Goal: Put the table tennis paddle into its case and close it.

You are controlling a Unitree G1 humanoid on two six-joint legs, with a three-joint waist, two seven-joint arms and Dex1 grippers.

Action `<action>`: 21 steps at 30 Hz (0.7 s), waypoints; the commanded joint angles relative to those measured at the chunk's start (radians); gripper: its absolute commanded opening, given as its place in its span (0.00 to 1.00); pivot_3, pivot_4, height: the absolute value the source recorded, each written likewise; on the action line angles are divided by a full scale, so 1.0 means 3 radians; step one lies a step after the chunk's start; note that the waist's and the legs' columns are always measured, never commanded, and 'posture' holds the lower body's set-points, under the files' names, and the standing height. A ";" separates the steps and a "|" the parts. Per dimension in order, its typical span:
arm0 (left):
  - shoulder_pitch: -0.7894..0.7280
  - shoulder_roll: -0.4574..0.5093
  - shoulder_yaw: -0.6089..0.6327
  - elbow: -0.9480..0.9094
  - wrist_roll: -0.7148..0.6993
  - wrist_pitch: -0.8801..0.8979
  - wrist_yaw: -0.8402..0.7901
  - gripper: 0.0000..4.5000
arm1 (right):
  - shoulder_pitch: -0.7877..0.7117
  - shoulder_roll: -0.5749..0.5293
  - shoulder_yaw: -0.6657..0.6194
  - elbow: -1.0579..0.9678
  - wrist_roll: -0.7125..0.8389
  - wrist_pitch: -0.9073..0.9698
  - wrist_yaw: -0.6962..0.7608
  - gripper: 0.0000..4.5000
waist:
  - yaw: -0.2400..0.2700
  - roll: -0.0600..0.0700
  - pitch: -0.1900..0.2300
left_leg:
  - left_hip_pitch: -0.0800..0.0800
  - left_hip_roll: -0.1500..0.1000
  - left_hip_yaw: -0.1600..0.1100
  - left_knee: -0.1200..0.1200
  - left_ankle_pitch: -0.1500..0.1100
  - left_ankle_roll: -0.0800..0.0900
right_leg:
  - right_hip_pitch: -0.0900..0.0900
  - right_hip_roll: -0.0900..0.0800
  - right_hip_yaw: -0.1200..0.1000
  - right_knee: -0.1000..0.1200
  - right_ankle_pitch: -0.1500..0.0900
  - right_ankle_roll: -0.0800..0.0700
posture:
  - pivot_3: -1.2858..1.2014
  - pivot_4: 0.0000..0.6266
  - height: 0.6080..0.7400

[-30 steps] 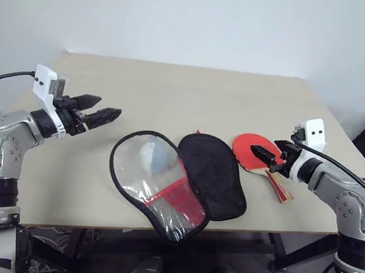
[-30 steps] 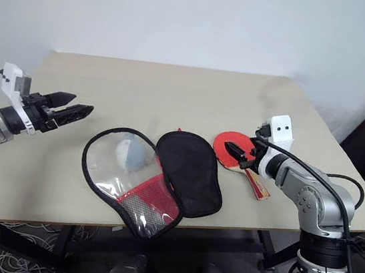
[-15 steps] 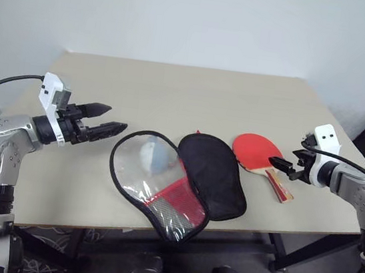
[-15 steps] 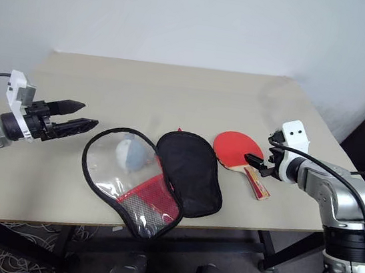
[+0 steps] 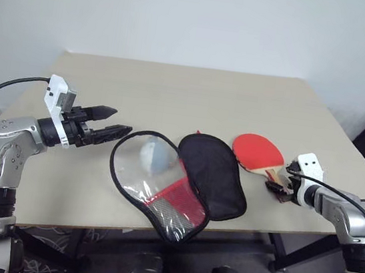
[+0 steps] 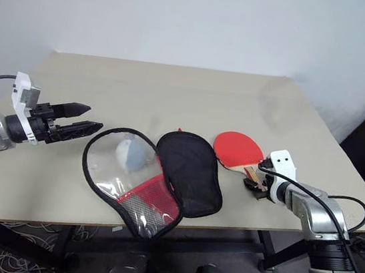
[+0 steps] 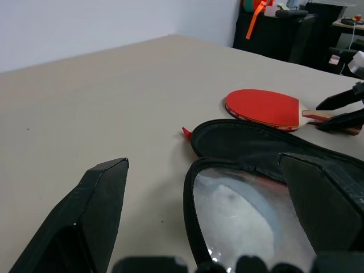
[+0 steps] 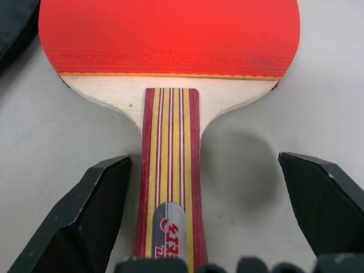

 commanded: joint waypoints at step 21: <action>-0.0275 -0.0082 -0.0169 0.0317 0.0105 -0.0337 -0.0041 1.00 | -0.0289 0.0597 -0.0661 -0.0630 0.0341 0.0441 -0.0325 0.25 | -0.0008 0.0001 -0.0001 | -0.0004 -0.0001 0.0003 0.0000 0.0000 0.0000 | -0.0007 0.0000 0.0006 0.0004 0.0000 -0.0001 | 0.52 0.00 0.35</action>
